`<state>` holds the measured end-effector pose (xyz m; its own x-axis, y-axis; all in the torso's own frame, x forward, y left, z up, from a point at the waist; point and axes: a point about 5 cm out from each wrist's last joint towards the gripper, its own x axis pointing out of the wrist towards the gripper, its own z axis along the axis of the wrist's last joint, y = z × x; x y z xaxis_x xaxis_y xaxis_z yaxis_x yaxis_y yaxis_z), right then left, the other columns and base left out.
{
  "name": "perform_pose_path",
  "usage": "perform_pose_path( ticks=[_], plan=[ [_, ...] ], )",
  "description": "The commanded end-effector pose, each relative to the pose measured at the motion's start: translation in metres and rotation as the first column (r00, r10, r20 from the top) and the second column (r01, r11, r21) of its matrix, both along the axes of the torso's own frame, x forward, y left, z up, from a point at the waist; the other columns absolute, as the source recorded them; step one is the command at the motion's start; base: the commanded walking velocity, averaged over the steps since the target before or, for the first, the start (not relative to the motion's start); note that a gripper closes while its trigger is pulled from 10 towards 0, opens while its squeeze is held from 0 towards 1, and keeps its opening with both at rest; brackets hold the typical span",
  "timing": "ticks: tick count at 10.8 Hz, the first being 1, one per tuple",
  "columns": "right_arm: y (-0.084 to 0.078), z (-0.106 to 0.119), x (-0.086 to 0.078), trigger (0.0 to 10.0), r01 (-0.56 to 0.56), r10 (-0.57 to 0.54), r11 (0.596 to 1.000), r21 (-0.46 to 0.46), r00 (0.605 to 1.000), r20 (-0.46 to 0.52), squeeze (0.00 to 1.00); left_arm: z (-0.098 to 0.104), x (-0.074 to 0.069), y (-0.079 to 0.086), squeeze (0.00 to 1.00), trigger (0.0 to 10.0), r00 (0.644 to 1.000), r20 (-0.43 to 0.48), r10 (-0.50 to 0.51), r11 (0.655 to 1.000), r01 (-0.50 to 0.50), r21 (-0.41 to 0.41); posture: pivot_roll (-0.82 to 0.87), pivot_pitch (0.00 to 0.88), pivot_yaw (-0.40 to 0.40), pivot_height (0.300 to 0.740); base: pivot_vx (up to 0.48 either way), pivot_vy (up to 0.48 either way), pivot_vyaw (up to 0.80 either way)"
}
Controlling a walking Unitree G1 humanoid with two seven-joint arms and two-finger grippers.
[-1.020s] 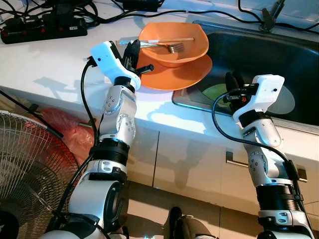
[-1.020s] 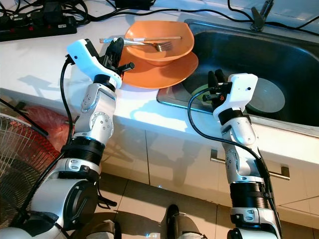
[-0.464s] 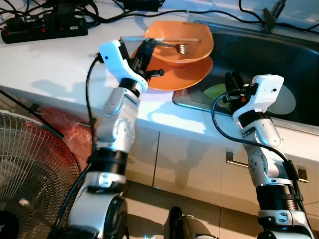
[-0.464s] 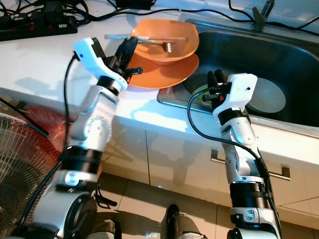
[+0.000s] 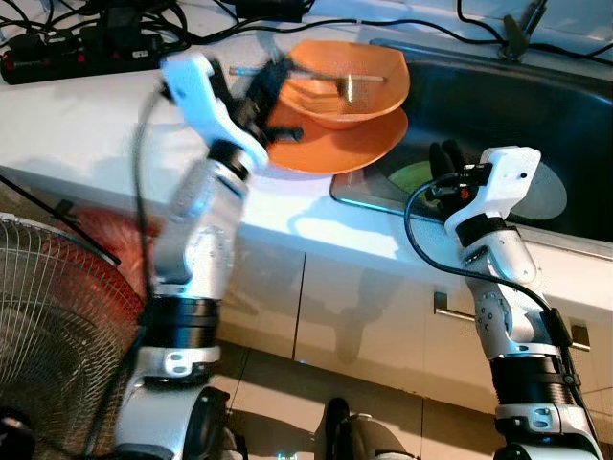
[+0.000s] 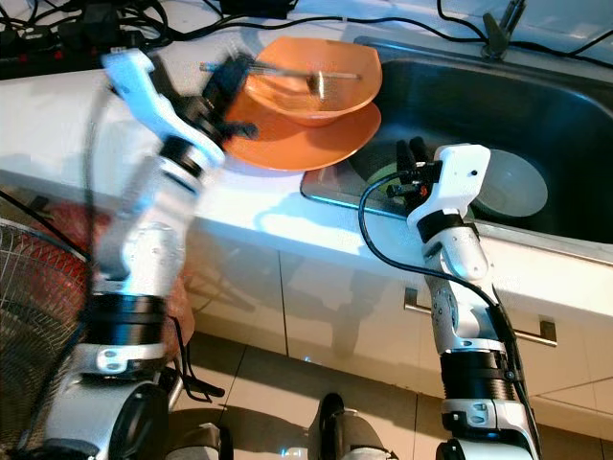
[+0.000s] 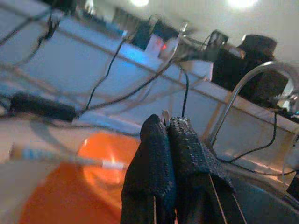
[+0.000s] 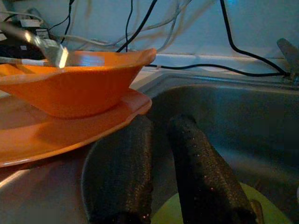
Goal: Kitchen organization
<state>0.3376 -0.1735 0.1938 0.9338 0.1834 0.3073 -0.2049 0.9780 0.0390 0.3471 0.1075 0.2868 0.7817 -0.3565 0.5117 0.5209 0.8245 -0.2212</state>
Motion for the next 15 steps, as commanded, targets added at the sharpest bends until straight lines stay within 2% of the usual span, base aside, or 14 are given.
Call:
perform_pose_path(
  ticks=[1,3,4,6,8,9,12,14,15],
  plan=[
    [-0.001,0.003,0.001,10.0,0.001,-0.001,1.0,0.005,1.0,0.016,0.0,0.016,-0.006,-0.001,0.0,10.0,0.999,0.053,-0.011,1.0,0.01,0.006,0.02,0.17,-0.023,0.74,0.0,0.0,0.0],
    [-0.001,0.002,0.001,10.0,0.001,-0.001,1.0,0.006,1.0,0.014,0.0,0.037,-0.015,0.003,0.0,10.0,0.993,0.119,-0.026,1.0,0.026,0.005,0.02,0.175,-0.022,0.74,0.0,0.0,0.0],
    [0.0,0.002,0.001,10.0,0.001,-0.002,1.0,0.007,1.0,0.013,0.0,0.042,-0.018,-0.001,0.0,10.0,0.988,0.142,-0.052,0.999,0.052,0.0,0.02,0.176,-0.021,0.74,0.0,0.0,0.0],
    [-0.006,0.002,0.002,10.0,0.043,-0.043,0.999,0.006,0.999,0.012,0.0,0.044,-0.018,-0.03,0.0,10.0,0.98,0.162,-0.119,0.993,0.122,-0.008,0.01,0.173,-0.013,0.74,0.0,0.0,0.0],
    [-0.02,0.004,0.002,10.0,0.132,-0.132,0.991,0.002,0.991,0.015,0.0,0.039,-0.014,-0.052,0.0,10.0,0.976,0.141,-0.167,0.986,0.166,0.018,-0.01,0.172,-0.002,0.74,0.0,0.0,0.0],
    [-0.033,0.003,0.002,10.0,0.203,-0.203,0.979,-0.005,0.979,0.011,0.0,0.035,-0.012,-0.064,0.0,10.0,0.973,0.133,-0.19,0.982,0.185,0.05,-0.01,0.175,0.002,0.74,0.0,0.0,0.0],
    [-0.055,0.008,0.002,10.0,0.289,-0.288,0.957,-0.042,0.957,0.026,0.0,0.022,-0.009,-0.084,0.0,10.0,0.971,0.112,-0.211,0.97,0.194,0.143,-0.01,0.179,0.009,0.74,0.0,0.0,0.0],
    [-0.064,0.01,0.002,10.0,0.318,-0.317,0.946,-0.062,0.948,0.027,0.0,0.014,-0.006,-0.093,0.0,10.0,0.971,0.096,-0.221,0.964,0.202,0.171,-0.02,0.18,0.01,0.74,0.0,0.0,0.0],
    [-0.07,0.009,0.001,10.0,0.343,-0.343,0.936,-0.074,0.939,0.021,0.0,0.006,-0.003,-0.103,0.0,10.0,0.969,0.075,-0.235,0.954,0.214,0.212,-0.02,0.181,0.011,0.74,0.0,0.0,0.0]
  ],
)
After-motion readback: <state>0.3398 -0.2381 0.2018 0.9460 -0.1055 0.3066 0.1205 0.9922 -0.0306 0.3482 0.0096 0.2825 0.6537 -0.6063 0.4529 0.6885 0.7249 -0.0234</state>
